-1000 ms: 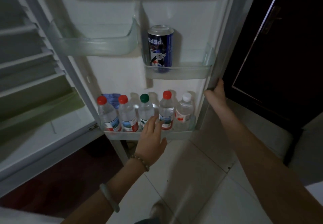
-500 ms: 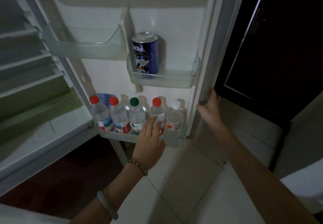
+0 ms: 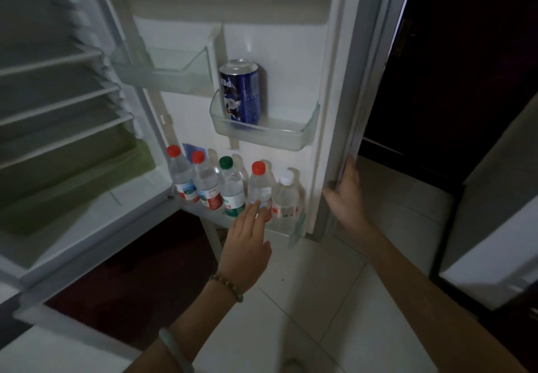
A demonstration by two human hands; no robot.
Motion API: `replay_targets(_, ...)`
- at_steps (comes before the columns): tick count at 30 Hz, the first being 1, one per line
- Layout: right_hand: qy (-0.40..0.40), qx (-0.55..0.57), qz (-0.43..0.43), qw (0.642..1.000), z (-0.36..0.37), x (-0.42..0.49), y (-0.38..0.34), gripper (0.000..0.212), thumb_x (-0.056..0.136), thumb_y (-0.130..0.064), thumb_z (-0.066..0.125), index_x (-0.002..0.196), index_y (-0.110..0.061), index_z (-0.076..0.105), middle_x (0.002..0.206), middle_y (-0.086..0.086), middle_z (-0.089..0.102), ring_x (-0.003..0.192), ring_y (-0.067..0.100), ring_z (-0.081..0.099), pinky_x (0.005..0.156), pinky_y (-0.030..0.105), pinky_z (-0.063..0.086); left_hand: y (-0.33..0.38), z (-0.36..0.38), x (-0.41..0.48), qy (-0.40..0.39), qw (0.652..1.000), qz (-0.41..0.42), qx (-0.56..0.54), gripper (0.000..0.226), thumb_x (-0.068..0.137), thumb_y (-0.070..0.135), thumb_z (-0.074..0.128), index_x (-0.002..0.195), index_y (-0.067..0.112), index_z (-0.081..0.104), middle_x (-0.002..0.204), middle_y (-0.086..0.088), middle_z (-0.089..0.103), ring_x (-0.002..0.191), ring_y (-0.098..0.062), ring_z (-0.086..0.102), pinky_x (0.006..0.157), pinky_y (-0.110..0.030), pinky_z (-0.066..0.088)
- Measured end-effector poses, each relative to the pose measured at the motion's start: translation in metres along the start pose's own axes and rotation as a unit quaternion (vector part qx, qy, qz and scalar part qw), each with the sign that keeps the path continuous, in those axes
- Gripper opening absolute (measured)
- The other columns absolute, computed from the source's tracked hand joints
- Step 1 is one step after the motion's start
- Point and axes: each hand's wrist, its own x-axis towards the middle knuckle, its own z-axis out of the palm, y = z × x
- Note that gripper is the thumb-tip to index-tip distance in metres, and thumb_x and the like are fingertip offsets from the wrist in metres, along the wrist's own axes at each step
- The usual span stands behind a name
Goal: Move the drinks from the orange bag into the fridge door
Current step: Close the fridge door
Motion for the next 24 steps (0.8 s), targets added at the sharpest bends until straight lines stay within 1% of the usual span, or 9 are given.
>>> replay_targets(7,-0.068,-0.103,-0.071,0.990,-0.005,-0.085,-0.007,0.084,0.085,-0.008,0.059,0.147,-0.011,0.002,0.156,0.010,0.007,0.141,0.024,0.015,0.108,0.024,0.013,0.007,-0.017,-0.074,-0.024,1.000,0.003,0.007,0.073,0.070,0.015,0.064,0.136,-0.001,0.035,0.141,-0.019,0.042,0.131,-0.032,0.038,0.103,-0.048,0.039)
replay_targets(11,-0.115,-0.224,-0.155,0.955,-0.012,-0.124,-0.015,0.079,0.085,-0.013,0.057,0.146,-0.007,0.008,0.154,0.012,0.016,0.139,0.028,0.017,0.112,0.036,0.019,0.017,-0.028,-0.101,-0.013,1.000,0.003,0.017,0.076,0.069,0.017,0.067,0.136,0.000,0.035,0.140,-0.018,0.042,0.132,-0.032,0.038,0.105,-0.048,0.036)
replay_targets(13,-0.104,-0.289,-0.222,0.925,-0.017,-0.136,-0.019,0.072,0.084,-0.015,0.056,0.145,-0.007,0.018,0.146,0.015,0.029,0.130,0.029,0.027,0.107,0.043,0.033,0.020,-0.036,-0.113,0.004,1.000,-0.007,0.011,0.080,0.070,0.018,0.069,0.138,0.003,0.031,0.142,-0.017,0.040,0.133,-0.031,0.035,0.108,-0.047,0.029)
replay_targets(14,-0.097,-0.303,-0.260,0.912,-0.020,-0.141,-0.021,0.068,0.082,-0.014,0.056,0.142,-0.006,0.026,0.141,0.017,0.036,0.124,0.029,0.032,0.100,0.044,0.040,0.021,-0.040,-0.119,0.014,1.000,-0.014,0.010,0.081,0.070,0.019,0.070,0.139,0.004,0.030,0.143,-0.016,0.039,0.134,-0.030,0.033,0.109,-0.046,0.025)
replay_targets(16,-0.091,-0.302,-0.320,0.893,-0.025,-0.149,-0.025,0.059,0.079,-0.013,0.052,0.136,-0.007,0.038,0.131,0.018,0.044,0.114,0.028,0.037,0.086,0.042,0.049,0.023,-0.047,-0.131,0.038,0.999,-0.035,0.009,0.079,0.074,0.022,0.071,0.139,0.005,0.030,0.144,-0.016,0.038,0.135,-0.029,0.031,0.110,-0.045,0.020)
replay_targets(17,-0.086,-0.296,-0.338,0.889,-0.027,-0.152,-0.028,0.056,0.079,-0.015,0.047,0.134,-0.008,0.041,0.129,0.017,0.045,0.111,0.028,0.039,0.082,0.041,0.050,0.023,-0.049,-0.135,0.047,0.998,-0.044,0.008,0.076,0.076,0.024,0.069,0.139,0.004,0.031,0.144,-0.016,0.038,0.135,-0.029,0.030,0.111,-0.044,0.021)
replay_targets(19,-0.100,-0.273,-0.365,0.885,-0.029,-0.159,-0.033,0.055,0.081,-0.018,0.042,0.135,-0.010,0.039,0.133,0.015,0.040,0.115,0.031,0.042,0.087,0.040,0.048,0.026,-0.055,-0.147,0.060,0.996,-0.068,0.014,0.071,0.079,0.028,0.063,0.139,0.003,0.033,0.144,-0.015,0.037,0.136,-0.028,0.029,0.112,-0.044,0.024)
replay_targets(21,-0.128,-0.259,-0.393,0.873,-0.027,-0.165,-0.034,0.061,0.083,-0.015,0.048,0.141,-0.010,0.030,0.144,0.017,0.031,0.126,0.032,0.035,0.100,0.041,0.040,0.030,-0.060,-0.157,0.069,0.993,-0.088,0.020,0.072,0.078,0.027,0.066,0.138,0.002,0.034,0.144,-0.016,0.038,0.135,-0.029,0.030,0.112,-0.042,0.023)
replay_targets(24,-0.174,-0.279,-0.461,0.824,-0.017,-0.171,-0.039,0.077,0.079,-0.009,0.059,0.145,-0.008,0.018,0.152,0.019,0.020,0.137,0.028,0.017,0.111,0.040,0.020,0.036,-0.068,-0.173,0.074,0.988,-0.130,0.039,0.072,0.076,0.022,0.068,0.137,0.000,0.035,0.142,-0.018,0.040,0.134,-0.031,0.033,0.110,-0.044,0.027)
